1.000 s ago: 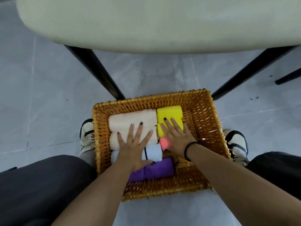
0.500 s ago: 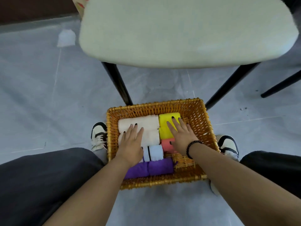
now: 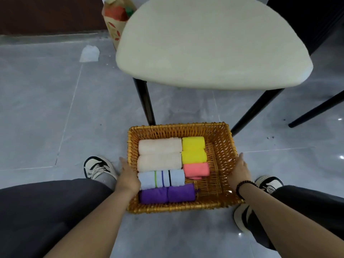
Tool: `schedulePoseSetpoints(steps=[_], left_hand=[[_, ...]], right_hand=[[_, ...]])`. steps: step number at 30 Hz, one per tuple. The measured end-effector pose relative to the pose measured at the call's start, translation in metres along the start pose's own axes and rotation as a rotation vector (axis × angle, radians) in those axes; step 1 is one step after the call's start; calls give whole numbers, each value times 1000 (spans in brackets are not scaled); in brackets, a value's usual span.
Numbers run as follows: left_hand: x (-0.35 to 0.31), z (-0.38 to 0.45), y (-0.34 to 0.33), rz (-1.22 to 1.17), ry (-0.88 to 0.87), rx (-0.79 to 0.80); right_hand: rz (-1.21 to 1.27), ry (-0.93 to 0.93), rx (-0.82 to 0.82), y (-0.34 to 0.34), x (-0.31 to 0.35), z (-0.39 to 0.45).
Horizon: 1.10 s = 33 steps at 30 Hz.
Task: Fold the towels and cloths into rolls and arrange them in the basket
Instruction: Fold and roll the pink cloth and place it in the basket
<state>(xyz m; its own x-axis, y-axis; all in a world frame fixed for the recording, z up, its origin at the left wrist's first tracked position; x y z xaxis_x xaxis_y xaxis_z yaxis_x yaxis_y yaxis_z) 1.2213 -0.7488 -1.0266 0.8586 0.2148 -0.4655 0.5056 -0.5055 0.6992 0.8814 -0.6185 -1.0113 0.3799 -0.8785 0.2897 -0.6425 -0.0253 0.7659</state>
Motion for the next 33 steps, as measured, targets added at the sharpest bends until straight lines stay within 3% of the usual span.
schedulePoseSetpoints(steps=[3, 14, 25, 33], left_hand=[[1, 11, 9, 37, -10, -46], [-13, -12, 28, 177, -154, -50], [-55, -72, 72, 250, -310, -154], [-81, -104, 95, 297, -423, -169]], right_hand=[[-77, -74, -35, 12, -8, 8], [-164, -45, -50, 44, -18, -24], [37, 21, -182, 103, -44, -106], [24, 72, -303, 153, -66, -152]])
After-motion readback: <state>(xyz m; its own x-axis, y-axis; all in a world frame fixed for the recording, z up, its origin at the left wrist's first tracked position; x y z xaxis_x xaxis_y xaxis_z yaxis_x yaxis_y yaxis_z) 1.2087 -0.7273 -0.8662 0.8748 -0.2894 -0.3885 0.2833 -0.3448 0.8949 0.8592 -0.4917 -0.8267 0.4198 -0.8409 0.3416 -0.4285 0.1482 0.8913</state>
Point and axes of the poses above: each hand's wrist, its own z-axis towards the middle knuckle, its own y-axis out of the back of the hand, x = y × z, the point moved 4 cm from there along z, towards the middle knuckle, and after that the axes turned 6 degrees about -y, right-handed, at the moved point
